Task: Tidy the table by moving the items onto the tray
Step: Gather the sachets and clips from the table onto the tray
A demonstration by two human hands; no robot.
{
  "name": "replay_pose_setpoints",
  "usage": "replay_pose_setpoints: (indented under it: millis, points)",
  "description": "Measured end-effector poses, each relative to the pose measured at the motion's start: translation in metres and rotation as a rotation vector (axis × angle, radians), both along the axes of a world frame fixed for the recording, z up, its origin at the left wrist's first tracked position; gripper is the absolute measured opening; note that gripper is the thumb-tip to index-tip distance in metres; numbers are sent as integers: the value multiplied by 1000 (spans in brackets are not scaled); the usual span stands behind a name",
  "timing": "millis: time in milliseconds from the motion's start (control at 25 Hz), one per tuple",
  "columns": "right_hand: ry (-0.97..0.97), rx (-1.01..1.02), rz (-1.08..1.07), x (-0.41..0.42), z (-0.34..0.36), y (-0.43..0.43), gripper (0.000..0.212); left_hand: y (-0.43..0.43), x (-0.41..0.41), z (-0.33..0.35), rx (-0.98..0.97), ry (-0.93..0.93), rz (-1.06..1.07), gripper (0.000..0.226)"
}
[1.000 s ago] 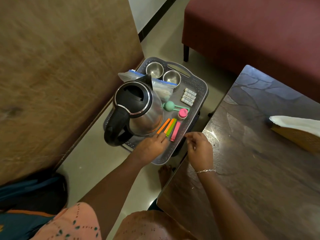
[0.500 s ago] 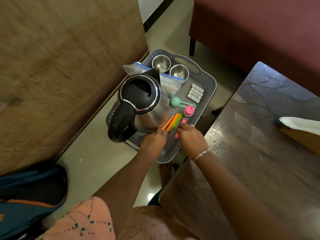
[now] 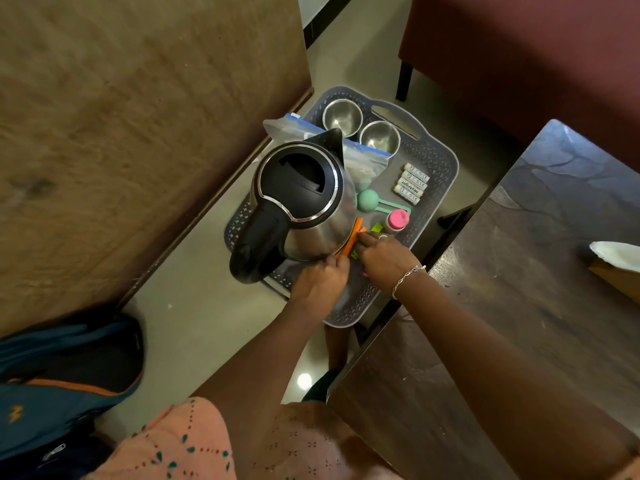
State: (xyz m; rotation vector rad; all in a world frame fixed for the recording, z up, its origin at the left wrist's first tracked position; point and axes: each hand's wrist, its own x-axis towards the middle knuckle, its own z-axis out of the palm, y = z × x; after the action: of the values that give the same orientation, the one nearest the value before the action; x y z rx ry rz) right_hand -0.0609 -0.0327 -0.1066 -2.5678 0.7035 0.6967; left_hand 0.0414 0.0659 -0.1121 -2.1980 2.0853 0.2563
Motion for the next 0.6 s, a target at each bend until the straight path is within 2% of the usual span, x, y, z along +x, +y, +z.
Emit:
replay_pose_setpoints:
  millis: [80,280,400,600]
  points:
    - [-17,0,-2,-2,-4,1,33,1,1,-4,-53,-5,-38,18]
    - [-60,-19,-24,-11,-7,6,26,1,-1,3,-88,19,-81,26]
    - [-101,-58,-18,-12,4,10,30,0,-1,5,-96,10,-125,27]
    - [-27,-29,-38,-14,12,13,27,0,3,6,157,-27,-249,22]
